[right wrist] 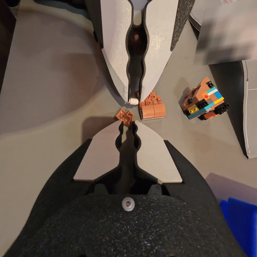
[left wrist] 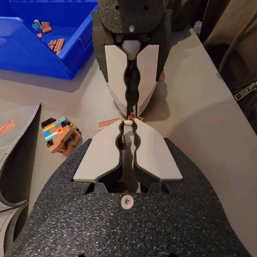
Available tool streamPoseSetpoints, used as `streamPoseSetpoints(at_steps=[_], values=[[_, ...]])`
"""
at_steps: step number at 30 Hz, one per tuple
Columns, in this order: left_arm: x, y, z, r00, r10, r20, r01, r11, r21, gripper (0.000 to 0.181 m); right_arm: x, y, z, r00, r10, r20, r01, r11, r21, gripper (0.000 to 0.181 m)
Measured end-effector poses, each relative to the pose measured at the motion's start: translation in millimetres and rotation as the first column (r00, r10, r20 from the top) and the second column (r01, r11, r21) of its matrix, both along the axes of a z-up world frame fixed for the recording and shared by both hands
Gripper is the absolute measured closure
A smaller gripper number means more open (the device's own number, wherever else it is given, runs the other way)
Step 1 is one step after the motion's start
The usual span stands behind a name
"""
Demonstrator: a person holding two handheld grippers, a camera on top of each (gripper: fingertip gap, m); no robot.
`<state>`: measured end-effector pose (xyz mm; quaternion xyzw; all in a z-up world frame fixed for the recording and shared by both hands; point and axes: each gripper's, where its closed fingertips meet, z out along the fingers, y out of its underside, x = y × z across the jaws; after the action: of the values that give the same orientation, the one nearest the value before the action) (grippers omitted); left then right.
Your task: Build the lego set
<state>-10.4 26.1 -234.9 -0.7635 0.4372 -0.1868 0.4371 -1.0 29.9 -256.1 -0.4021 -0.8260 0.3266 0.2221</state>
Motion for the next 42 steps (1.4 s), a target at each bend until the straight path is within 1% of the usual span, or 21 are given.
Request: streamPoseSetpoints(at_steps=[9,13,19,23,25,28,34,42], values=[[4.4,-1.0,-6.2,0.997,-0.025,-0.077,0.029,0.999,0.046,0.170,-0.5,0.4,0.1,1.000,-0.001,-0.003,0.001,1.000,0.000,0.171],[8.7,-1.7,-5.6,0.995,-0.042,-0.091,0.049,0.996,0.076,0.170,-0.4,0.7,1.5,1.000,-0.005,0.006,0.006,1.000,-0.030,0.167],[11.6,-1.1,1.1,0.994,-0.051,-0.093,0.063,0.989,0.137,0.170,-0.2,1.9,12.9,0.999,-0.021,0.035,0.028,0.979,-0.200,0.164],[14.9,-2.0,6.5,0.995,-0.061,-0.083,0.075,0.983,0.170,0.170,0.5,-3.0,23.1,0.998,-0.013,0.061,0.034,0.936,-0.349,0.163],[14.5,-1.4,7.0,0.995,-0.057,-0.083,0.070,0.982,0.174,0.170,0.1,-3.1,25.7,0.997,-0.017,0.069,0.042,0.920,-0.389,0.163],[12.3,0.1,8.2,0.996,-0.042,-0.076,0.055,0.983,0.176,0.170,-1.0,0.0,26.3,0.997,-0.032,0.071,0.058,0.916,-0.396,0.163],[7.6,0.9,9.2,0.997,-0.022,-0.080,0.036,0.983,0.179,0.170,-1.0,-0.1,23.6,0.997,-0.033,0.063,0.053,0.933,-0.355,0.161],[9.6,0.4,10.4,0.997,-0.028,-0.066,0.039,0.983,0.179,0.170,-1.9,0.1,26.8,0.998,-0.035,0.060,0.055,0.919,-0.389,0.160]])
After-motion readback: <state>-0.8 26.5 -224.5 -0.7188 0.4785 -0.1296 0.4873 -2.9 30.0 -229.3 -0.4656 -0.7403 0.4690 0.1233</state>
